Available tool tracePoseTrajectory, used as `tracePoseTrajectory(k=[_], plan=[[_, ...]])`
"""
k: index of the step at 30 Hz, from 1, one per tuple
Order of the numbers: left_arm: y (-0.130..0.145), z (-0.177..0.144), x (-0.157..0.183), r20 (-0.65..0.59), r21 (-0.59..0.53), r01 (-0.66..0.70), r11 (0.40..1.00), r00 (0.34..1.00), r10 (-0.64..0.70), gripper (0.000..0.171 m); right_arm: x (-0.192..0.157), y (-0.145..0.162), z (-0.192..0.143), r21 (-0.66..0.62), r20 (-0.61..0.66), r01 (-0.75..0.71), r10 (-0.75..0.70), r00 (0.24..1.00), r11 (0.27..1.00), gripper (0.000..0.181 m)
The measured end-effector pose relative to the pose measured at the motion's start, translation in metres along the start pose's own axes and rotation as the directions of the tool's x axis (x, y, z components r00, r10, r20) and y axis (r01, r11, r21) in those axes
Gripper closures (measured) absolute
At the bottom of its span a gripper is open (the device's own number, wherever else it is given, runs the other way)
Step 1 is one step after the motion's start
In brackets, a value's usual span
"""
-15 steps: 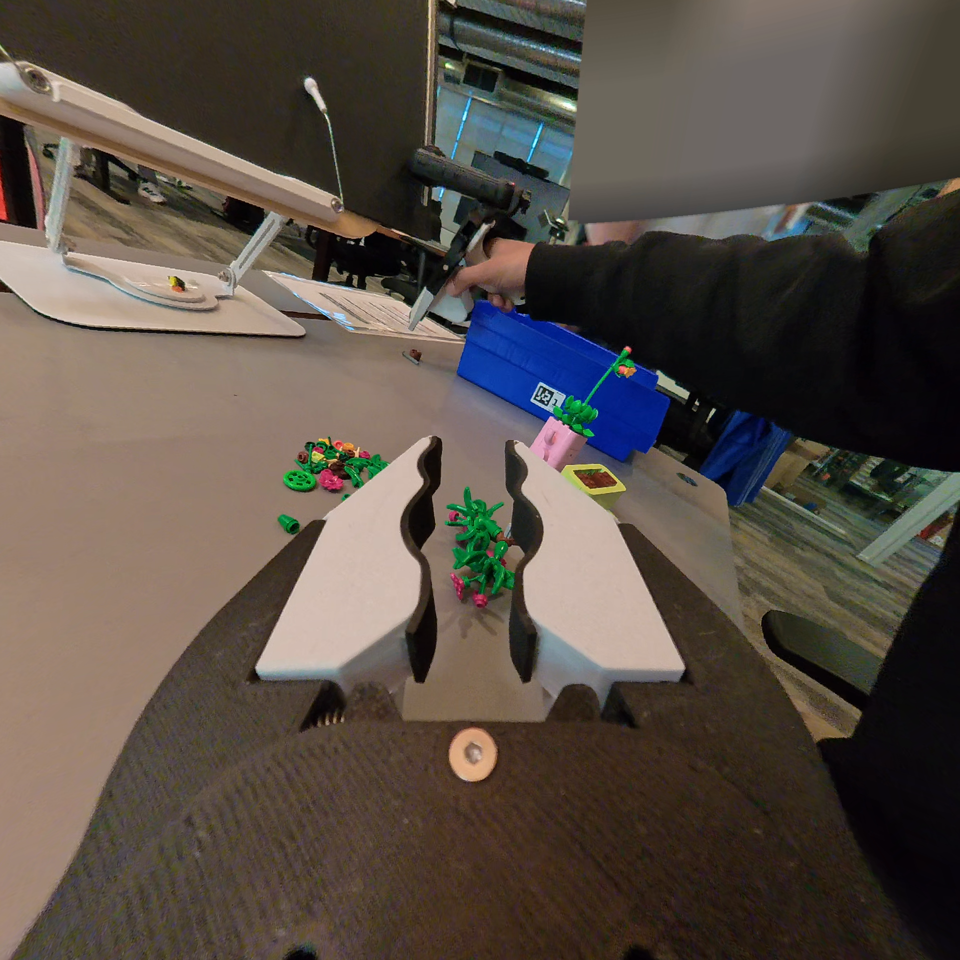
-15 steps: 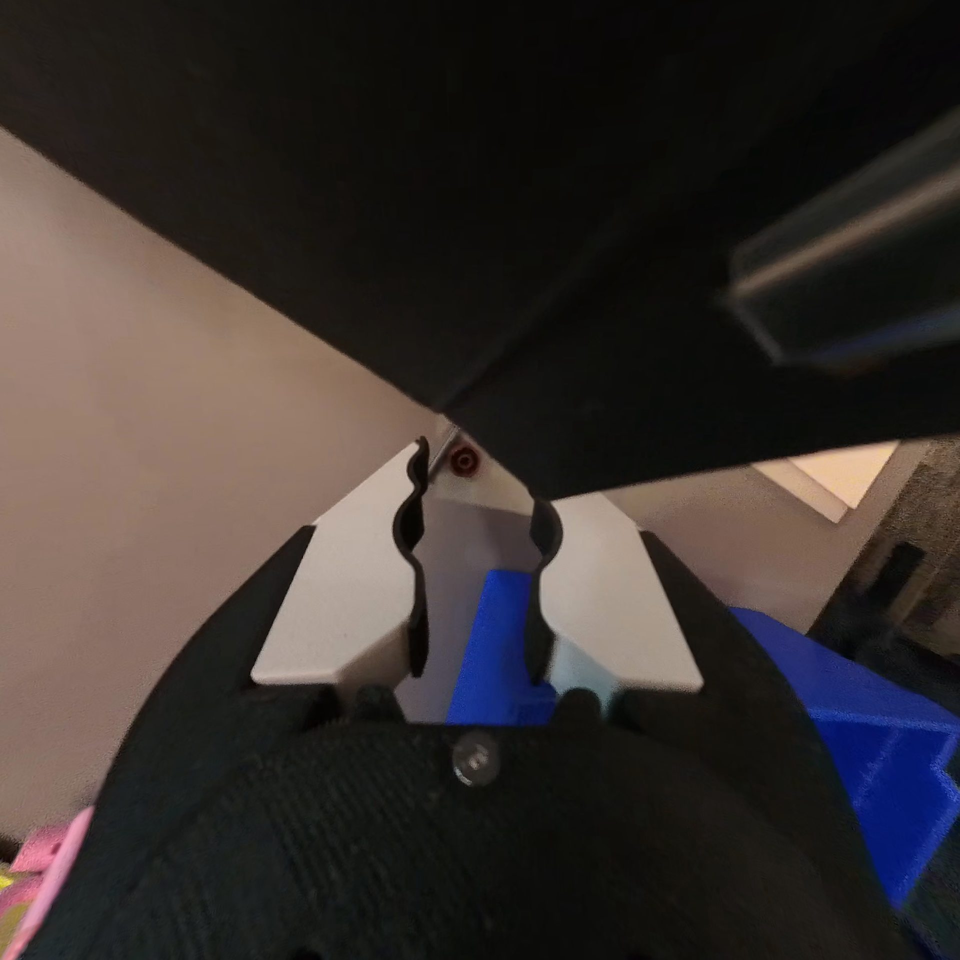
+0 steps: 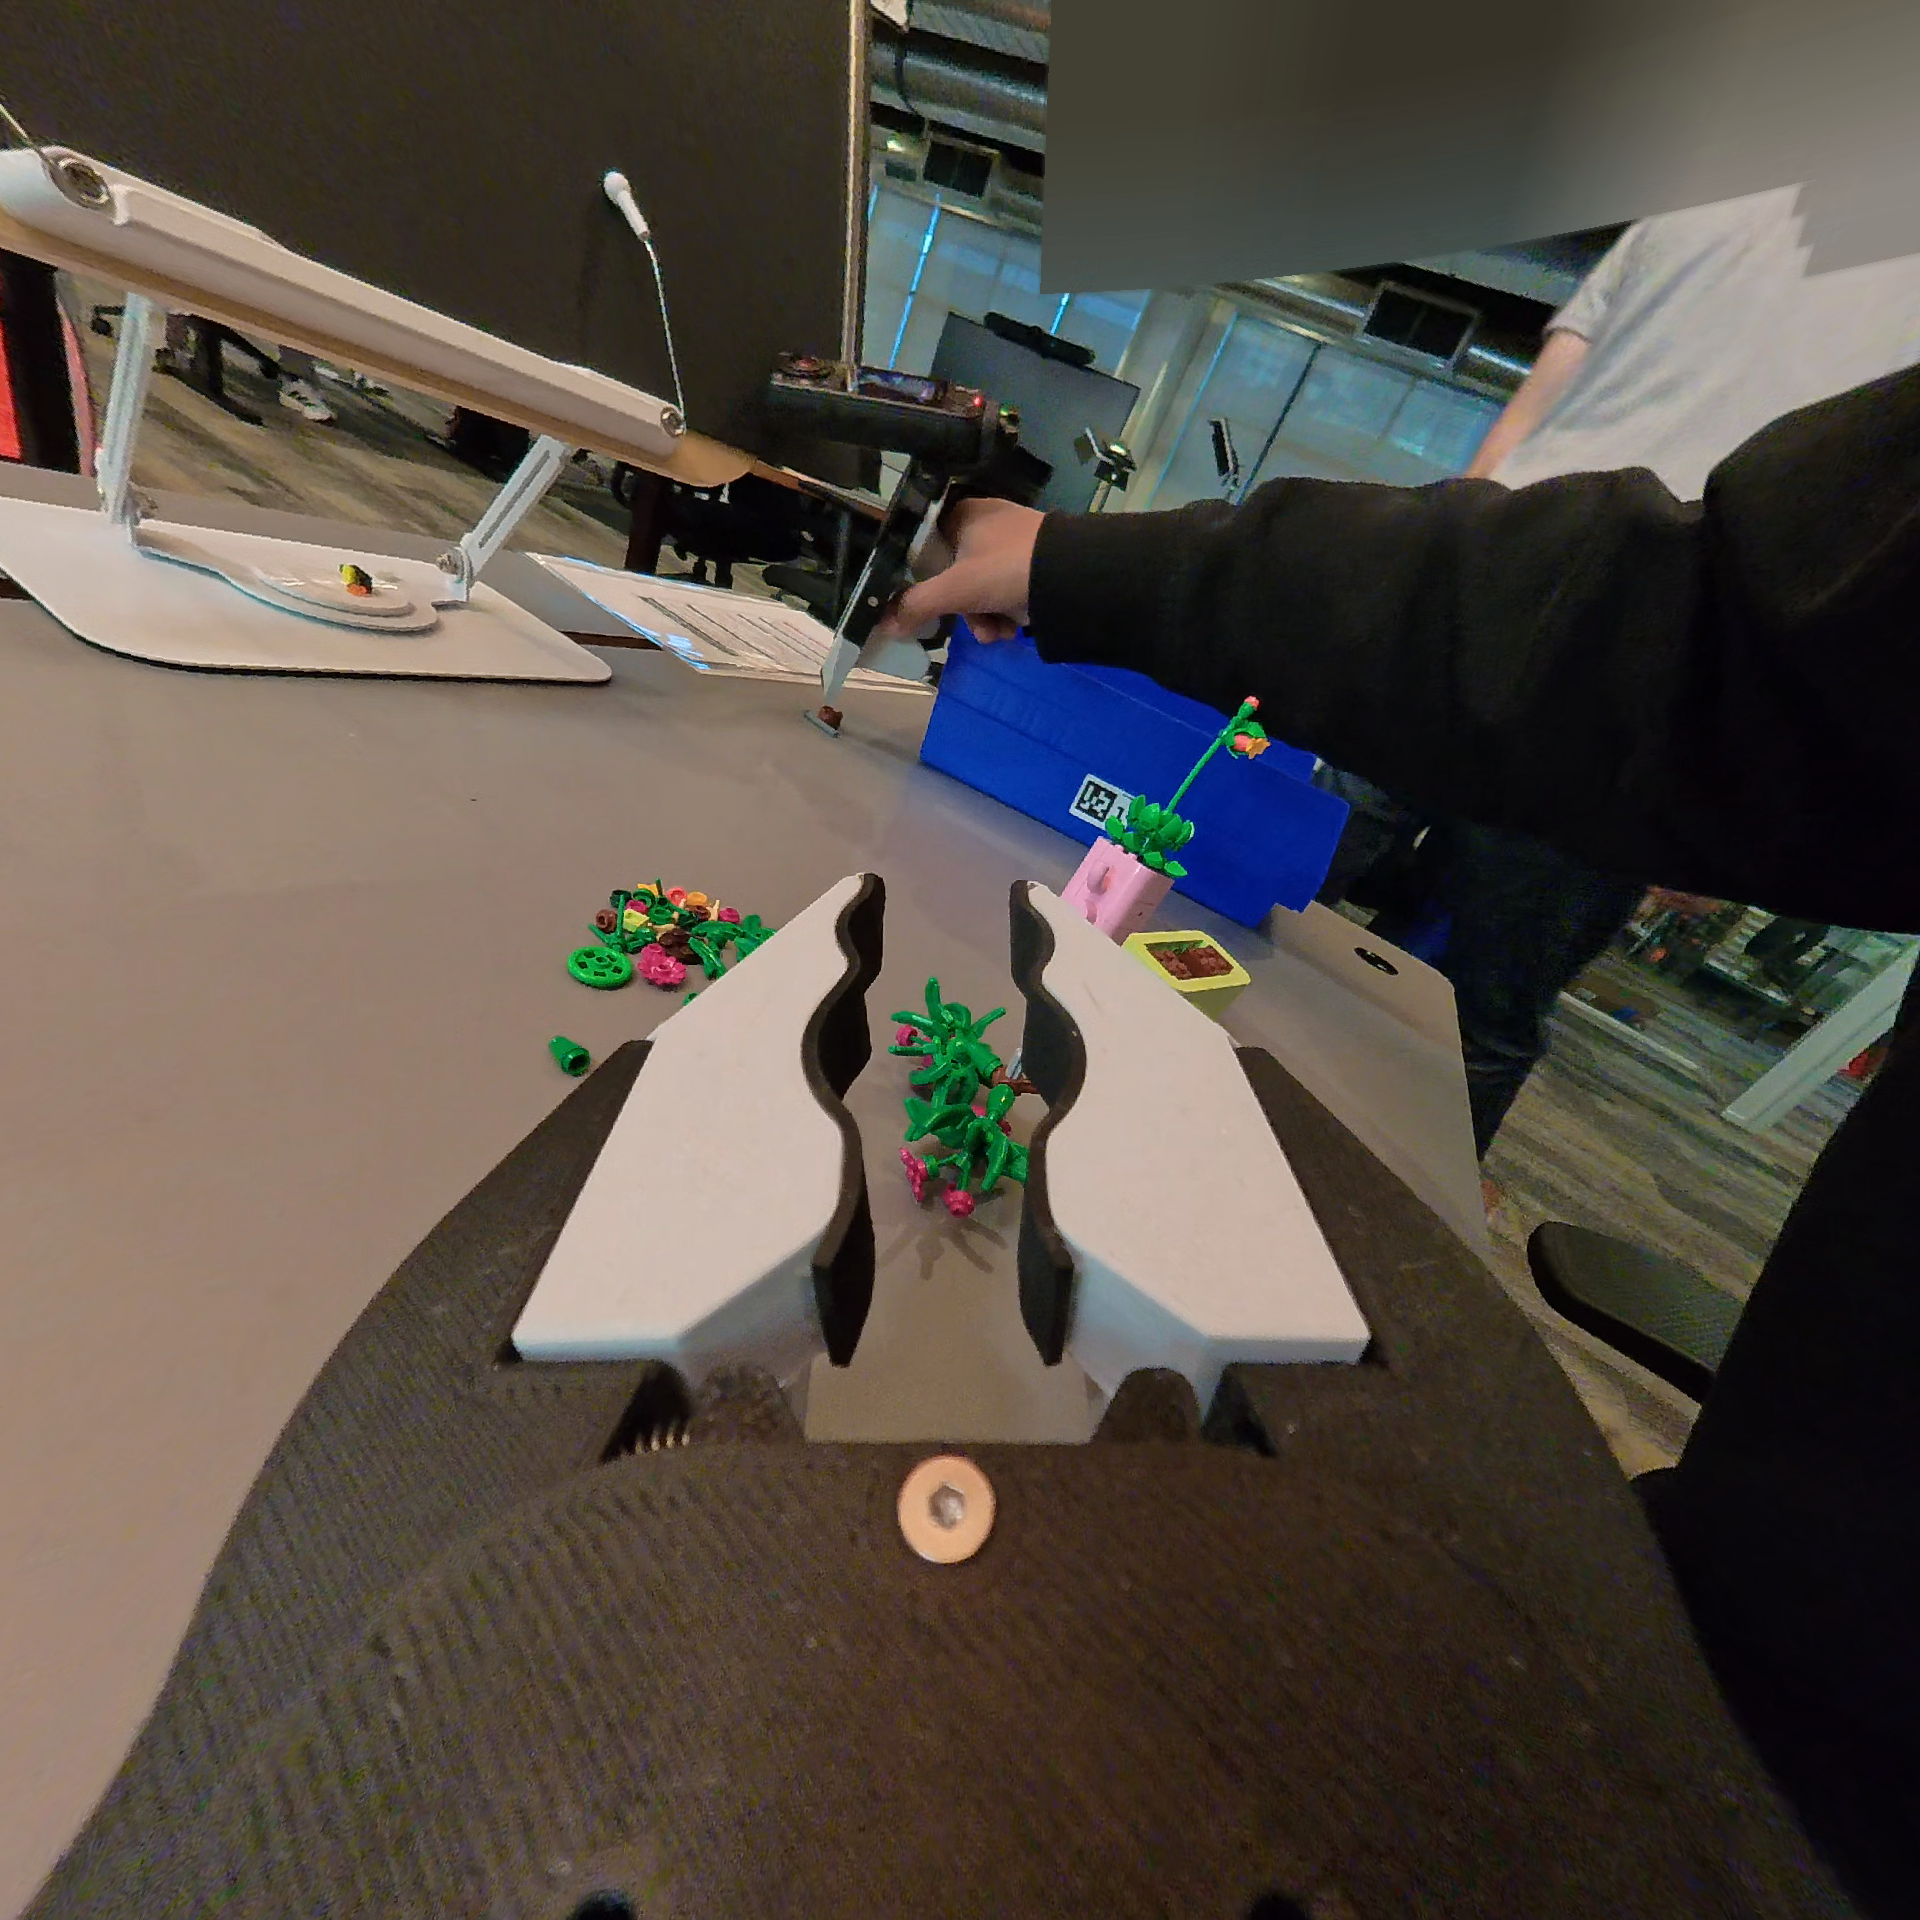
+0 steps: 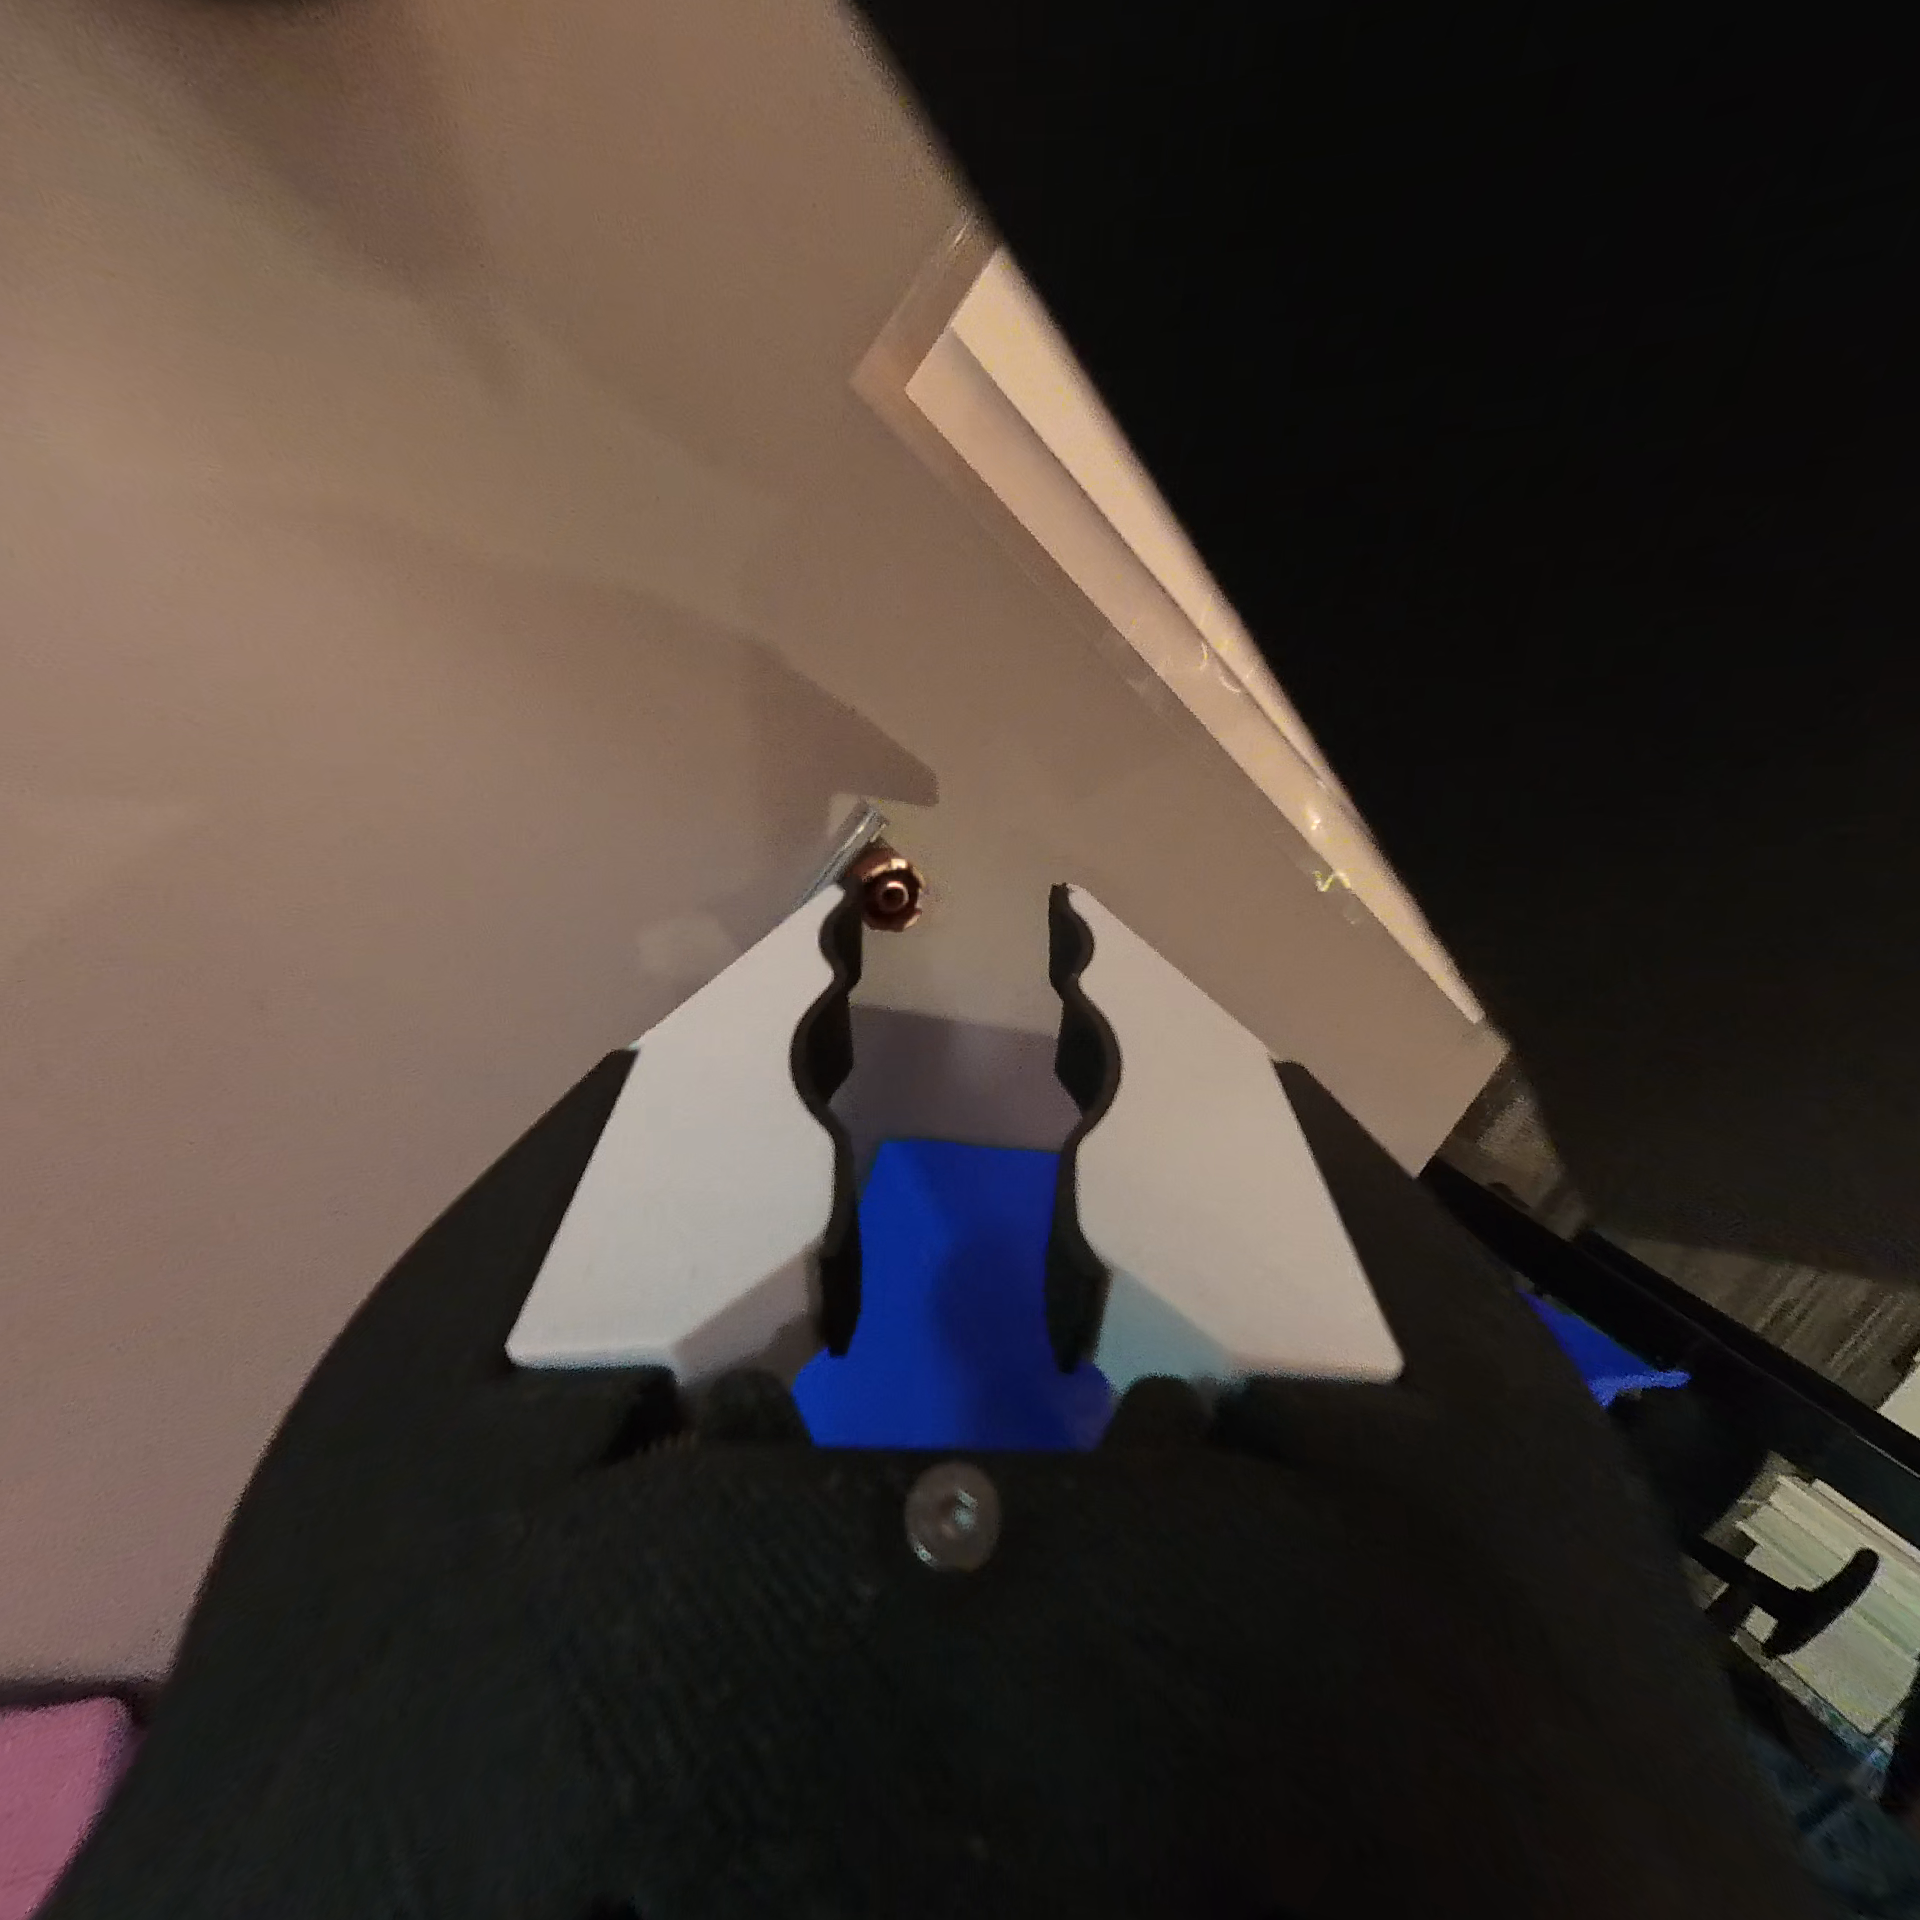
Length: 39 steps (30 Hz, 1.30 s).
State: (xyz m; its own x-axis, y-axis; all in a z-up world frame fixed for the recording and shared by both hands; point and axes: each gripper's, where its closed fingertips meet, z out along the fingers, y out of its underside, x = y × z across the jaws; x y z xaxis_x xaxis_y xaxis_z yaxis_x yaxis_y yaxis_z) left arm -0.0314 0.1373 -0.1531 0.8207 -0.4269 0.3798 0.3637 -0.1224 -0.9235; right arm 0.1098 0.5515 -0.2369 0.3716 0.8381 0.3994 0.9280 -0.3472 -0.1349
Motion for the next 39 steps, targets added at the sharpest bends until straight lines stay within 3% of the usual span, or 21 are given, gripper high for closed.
tracePoseTrajectory(k=[6,10,15,36,39], plan=[[0.001,0.001,0.000,0.002,-0.006,-0.006,1.000,1.000,0.006,0.153,-0.004,0.001,0.003,-0.018,-0.024,0.007,-0.008,1.000,1.000,0.146],[0.001,0.001,0.001,0.002,-0.006,-0.009,1.000,1.000,0.009,0.153,-0.009,0.000,0.004,-0.019,-0.007,-0.008,0.008,1.000,1.000,0.166],[0.001,0.001,0.001,0.002,-0.008,-0.009,1.000,1.000,0.009,0.153,-0.007,0.001,0.004,-0.021,-0.012,0.001,-0.001,1.000,1.000,0.142],[0.001,0.001,0.002,0.007,-0.009,-0.034,0.999,0.999,0.034,0.154,-0.032,0.016,0.005,-0.101,0.064,0.009,-0.003,0.998,0.995,0.164],[0.002,0.001,0.003,0.006,-0.013,-0.036,0.999,0.999,0.036,0.154,-0.028,0.014,0.008,-0.094,0.032,-0.025,0.028,0.999,0.995,0.158]])
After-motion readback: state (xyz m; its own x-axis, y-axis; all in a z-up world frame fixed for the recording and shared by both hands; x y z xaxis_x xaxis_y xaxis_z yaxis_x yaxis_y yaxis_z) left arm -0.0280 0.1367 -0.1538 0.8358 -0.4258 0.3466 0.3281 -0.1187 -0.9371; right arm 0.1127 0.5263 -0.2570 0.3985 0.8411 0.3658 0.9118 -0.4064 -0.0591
